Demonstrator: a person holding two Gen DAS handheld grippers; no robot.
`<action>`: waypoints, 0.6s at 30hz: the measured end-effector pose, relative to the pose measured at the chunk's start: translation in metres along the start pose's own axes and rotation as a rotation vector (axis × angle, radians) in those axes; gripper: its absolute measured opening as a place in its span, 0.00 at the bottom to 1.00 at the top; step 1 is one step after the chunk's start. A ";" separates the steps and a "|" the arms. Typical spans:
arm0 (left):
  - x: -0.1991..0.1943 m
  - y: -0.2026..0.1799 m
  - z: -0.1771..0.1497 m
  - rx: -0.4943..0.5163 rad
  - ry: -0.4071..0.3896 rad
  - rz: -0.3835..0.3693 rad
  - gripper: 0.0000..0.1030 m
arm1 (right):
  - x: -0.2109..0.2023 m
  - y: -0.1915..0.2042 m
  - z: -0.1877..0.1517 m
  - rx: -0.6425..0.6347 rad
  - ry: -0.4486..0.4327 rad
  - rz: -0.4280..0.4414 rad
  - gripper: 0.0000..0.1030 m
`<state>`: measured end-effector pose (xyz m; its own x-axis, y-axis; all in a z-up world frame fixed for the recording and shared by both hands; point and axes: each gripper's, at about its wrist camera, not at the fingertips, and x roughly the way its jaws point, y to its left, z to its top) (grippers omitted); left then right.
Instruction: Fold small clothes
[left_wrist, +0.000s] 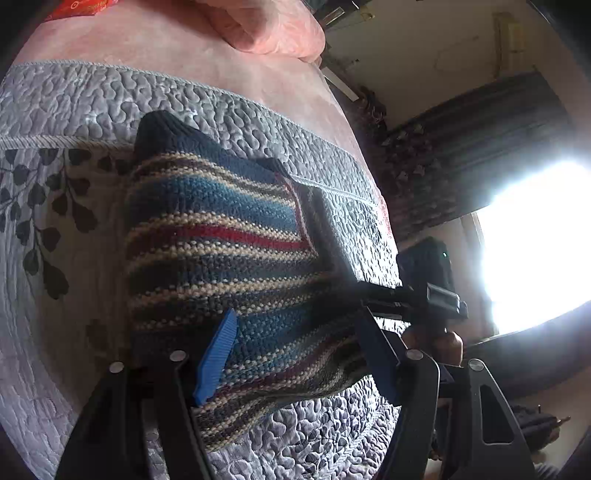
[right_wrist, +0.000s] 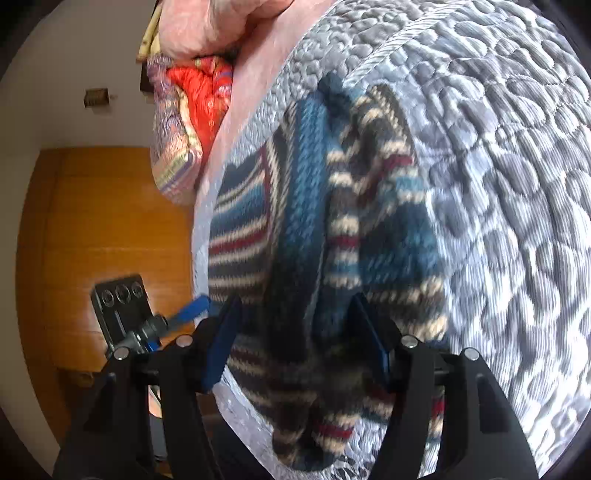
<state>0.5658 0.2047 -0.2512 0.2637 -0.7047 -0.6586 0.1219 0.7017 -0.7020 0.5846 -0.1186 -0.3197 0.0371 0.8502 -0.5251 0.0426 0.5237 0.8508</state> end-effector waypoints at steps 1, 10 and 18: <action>0.001 0.000 0.000 0.000 0.001 0.000 0.65 | 0.000 -0.003 0.004 0.003 -0.007 0.001 0.59; -0.001 0.001 -0.001 -0.017 -0.013 -0.011 0.65 | 0.000 0.032 0.011 -0.112 -0.033 -0.040 0.21; -0.001 -0.010 0.001 0.005 -0.013 -0.051 0.65 | -0.033 0.064 0.021 -0.236 -0.123 -0.153 0.18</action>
<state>0.5657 0.1985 -0.2435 0.2690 -0.7383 -0.6185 0.1398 0.6653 -0.7334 0.6069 -0.1148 -0.2485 0.1696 0.7550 -0.6335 -0.1754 0.6556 0.7344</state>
